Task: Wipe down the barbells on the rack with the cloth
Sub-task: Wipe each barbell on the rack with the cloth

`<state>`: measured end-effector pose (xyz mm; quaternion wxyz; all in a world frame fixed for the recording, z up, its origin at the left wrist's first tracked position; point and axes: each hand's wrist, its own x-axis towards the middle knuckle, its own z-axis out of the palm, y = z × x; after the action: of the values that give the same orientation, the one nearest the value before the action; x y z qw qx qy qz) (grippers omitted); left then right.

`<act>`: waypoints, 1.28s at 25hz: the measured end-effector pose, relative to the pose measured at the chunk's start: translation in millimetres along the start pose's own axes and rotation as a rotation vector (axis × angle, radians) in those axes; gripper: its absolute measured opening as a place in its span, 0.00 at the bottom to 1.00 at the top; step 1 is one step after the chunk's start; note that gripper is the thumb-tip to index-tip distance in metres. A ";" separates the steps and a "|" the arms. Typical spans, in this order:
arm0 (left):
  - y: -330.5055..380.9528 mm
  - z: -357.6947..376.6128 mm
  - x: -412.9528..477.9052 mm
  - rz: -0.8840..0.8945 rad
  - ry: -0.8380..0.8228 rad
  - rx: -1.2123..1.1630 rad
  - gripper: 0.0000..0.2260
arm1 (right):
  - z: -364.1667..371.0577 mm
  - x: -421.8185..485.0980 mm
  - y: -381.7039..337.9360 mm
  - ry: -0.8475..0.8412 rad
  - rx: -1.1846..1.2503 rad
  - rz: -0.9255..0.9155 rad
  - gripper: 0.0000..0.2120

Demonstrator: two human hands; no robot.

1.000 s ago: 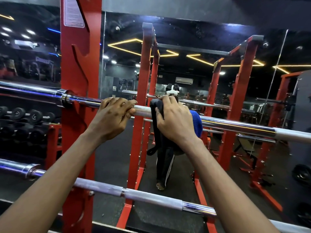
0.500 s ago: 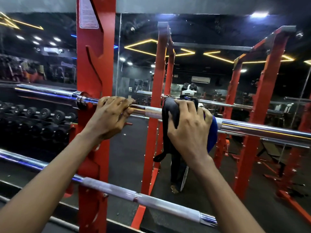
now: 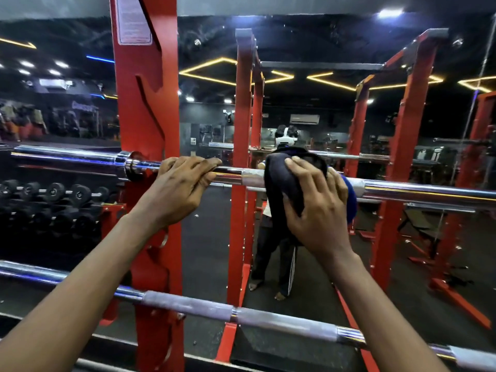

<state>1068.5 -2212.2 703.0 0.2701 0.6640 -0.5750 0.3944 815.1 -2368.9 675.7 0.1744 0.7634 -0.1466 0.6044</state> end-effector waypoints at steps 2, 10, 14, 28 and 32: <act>-9.5 -1.5 -2.4 0.001 0.006 0.022 0.20 | 4.8 -7.3 -8.8 0.092 -0.014 0.141 0.28; -29.8 -15.8 -4.3 -0.029 -0.027 0.285 0.22 | 50.8 -10.5 -78.1 0.024 0.105 0.116 0.31; -64.1 -26.2 -16.9 -0.049 -0.020 0.143 0.23 | 59.5 12.9 -99.8 0.003 0.115 0.060 0.26; -94.3 -29.5 -41.9 0.061 -0.009 -0.003 0.26 | 90.5 -19.1 -170.0 0.526 0.593 0.873 0.20; -115.8 -29.9 -49.1 -0.043 -0.008 -0.031 0.32 | 100.2 21.2 -186.9 0.621 1.237 1.401 0.13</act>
<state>1173.8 -2138.5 689.3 0.2865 0.6734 -0.5677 0.3771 988.4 -2246.1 658.8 -0.6226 0.2677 -0.1716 0.7150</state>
